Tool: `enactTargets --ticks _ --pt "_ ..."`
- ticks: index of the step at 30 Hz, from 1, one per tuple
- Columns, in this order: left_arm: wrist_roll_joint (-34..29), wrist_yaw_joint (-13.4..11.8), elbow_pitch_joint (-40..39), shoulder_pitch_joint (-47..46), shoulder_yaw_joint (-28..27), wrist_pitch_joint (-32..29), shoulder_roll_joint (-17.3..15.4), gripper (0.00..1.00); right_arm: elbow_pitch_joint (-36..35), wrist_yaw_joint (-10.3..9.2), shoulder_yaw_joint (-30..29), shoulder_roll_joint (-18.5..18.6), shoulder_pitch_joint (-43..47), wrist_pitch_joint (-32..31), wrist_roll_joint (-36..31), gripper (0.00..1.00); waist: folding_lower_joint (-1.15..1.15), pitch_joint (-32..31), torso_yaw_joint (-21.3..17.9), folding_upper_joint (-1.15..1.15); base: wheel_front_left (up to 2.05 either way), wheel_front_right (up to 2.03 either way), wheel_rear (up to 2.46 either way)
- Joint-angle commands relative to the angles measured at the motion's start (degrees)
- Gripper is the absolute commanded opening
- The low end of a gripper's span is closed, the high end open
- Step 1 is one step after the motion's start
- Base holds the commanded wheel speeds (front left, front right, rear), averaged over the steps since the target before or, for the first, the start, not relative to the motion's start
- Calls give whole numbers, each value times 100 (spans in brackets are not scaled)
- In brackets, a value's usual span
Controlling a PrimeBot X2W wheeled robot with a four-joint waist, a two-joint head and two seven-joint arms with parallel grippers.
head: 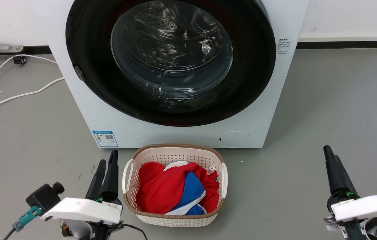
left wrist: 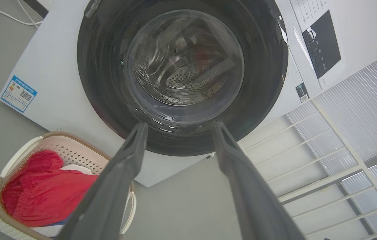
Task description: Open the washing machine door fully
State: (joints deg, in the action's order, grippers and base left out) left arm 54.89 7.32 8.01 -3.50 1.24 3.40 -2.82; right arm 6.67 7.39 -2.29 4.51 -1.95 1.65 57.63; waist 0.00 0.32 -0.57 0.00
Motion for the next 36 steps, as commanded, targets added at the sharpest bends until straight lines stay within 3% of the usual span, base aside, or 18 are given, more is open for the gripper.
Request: enactTargets --ticks 1,15,36 --pt "-264 7 -100 -44 41 62 -27 100 -135 6 8 25 -19 4 -244 100 0 -1 -2 0 0 0 0" --pt "-1872 -220 -153 -34 358 315 -213 100 -454 8 -32 44 137 -8 -1884 100 0 3 -33 0 0 0 0" --pt "-3279 -577 -143 20 765 634 -529 100 -679 11 9 31 278 -89 -3338 100 0 -27 -76 0 0 0 0"
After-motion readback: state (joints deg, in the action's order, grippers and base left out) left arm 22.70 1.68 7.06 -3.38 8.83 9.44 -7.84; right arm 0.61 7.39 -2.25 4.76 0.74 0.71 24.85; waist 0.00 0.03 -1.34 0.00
